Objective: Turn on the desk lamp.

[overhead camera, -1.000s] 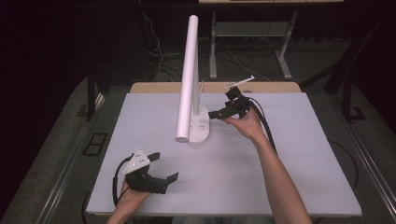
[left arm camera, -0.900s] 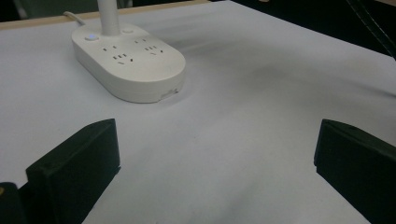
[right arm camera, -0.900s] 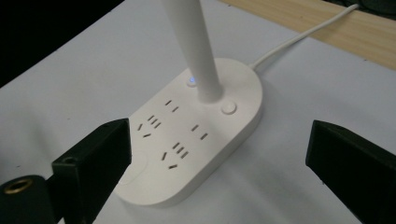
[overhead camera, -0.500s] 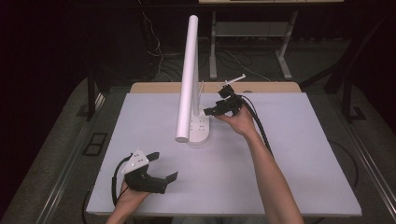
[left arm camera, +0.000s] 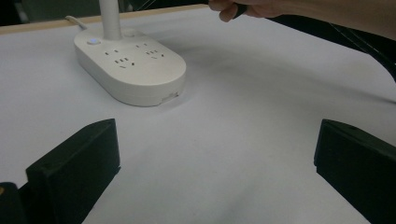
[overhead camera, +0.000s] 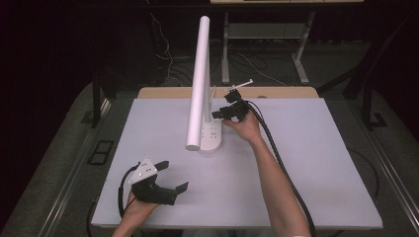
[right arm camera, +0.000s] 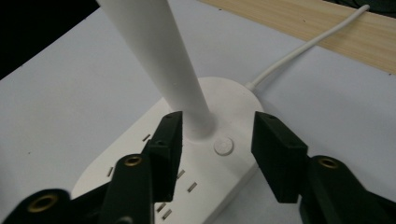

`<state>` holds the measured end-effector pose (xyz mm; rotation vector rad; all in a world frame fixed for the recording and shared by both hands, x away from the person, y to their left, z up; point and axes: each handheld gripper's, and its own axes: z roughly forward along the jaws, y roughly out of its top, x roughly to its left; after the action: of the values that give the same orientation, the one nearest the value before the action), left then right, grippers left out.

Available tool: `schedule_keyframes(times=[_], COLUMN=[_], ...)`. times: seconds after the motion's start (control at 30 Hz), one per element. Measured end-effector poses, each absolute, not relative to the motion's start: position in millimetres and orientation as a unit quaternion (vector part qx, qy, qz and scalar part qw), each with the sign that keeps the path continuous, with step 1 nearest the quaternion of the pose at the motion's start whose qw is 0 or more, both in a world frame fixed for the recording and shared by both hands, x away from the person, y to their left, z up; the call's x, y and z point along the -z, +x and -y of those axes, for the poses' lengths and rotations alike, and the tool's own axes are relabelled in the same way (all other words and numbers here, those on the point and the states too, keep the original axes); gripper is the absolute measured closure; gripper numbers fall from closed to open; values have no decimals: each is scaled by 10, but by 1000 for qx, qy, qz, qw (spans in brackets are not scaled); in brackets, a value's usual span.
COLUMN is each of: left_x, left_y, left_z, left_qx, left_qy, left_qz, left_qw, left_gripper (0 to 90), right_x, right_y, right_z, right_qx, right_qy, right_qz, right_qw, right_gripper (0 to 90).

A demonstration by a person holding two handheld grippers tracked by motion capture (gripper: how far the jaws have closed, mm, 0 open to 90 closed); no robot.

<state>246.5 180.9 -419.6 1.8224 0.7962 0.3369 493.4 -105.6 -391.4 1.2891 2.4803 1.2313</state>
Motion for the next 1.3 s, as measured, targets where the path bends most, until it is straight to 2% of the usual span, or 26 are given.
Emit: schedule_keyframes(times=[0.27,0.4,0.9,1.3], left_x=[4197,4197,4201,4204], left_y=[2468,2471,2480,2479], left_z=[-1814,-1811,-1815,-1802], left_qx=[-141,-142,-143,-142], left_qy=[764,765,764,766], left_qz=[-335,-334,-334,-332], left_qw=[533,533,533,532], left_gripper=[0,0,0,0], right_x=[4039,4094,4215,4263], right_y=[5005,5031,5072,5080], right_z=[1044,1035,999,1009], right_qx=[-401,-401,-407,-414], right_qy=[440,444,448,444], right_qz=[-803,-800,-796,-794], right_qw=[43,40,18,21], right_gripper=[782,873,894,893])
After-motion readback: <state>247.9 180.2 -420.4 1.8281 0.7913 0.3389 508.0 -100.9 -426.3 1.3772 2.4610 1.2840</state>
